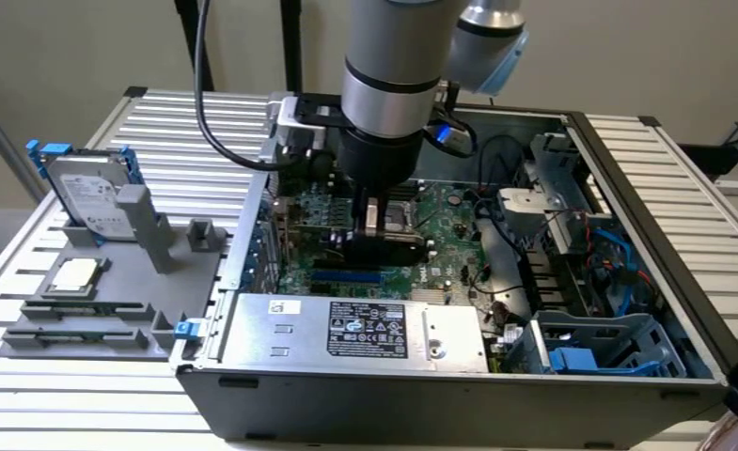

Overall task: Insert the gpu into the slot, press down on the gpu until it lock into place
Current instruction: 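Insert the gpu into the slot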

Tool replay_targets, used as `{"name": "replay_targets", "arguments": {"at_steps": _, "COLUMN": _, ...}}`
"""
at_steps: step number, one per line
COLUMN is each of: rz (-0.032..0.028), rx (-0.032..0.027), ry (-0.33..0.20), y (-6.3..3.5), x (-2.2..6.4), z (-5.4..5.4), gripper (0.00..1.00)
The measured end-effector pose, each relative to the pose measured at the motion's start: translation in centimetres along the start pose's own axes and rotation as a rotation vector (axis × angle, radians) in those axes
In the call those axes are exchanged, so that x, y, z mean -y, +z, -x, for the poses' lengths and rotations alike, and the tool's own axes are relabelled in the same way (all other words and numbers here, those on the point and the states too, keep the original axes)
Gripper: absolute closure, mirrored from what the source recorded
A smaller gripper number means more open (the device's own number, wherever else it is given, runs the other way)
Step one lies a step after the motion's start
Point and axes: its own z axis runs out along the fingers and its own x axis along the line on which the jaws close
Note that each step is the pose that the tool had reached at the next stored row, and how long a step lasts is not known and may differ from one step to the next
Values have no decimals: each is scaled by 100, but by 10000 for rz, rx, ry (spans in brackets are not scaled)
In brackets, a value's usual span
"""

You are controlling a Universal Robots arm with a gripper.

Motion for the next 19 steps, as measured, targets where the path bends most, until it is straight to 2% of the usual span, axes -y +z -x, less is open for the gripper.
{"name": "replay_targets", "arguments": {"at_steps": 2, "rz": 101, "rx": -11, "ry": 7, "y": 1, "x": 0, "z": -5, "gripper": 74}}
{"name": "replay_targets", "arguments": {"at_steps": 5, "rz": 141, "rx": -32, "ry": 11, "y": 3, "x": 0, "z": -12, "gripper": 74}}
{"name": "replay_targets", "arguments": {"at_steps": 19, "rz": 118, "rx": -174, "ry": 352, "y": 35, "x": -32, "z": -16, "gripper": 74}}
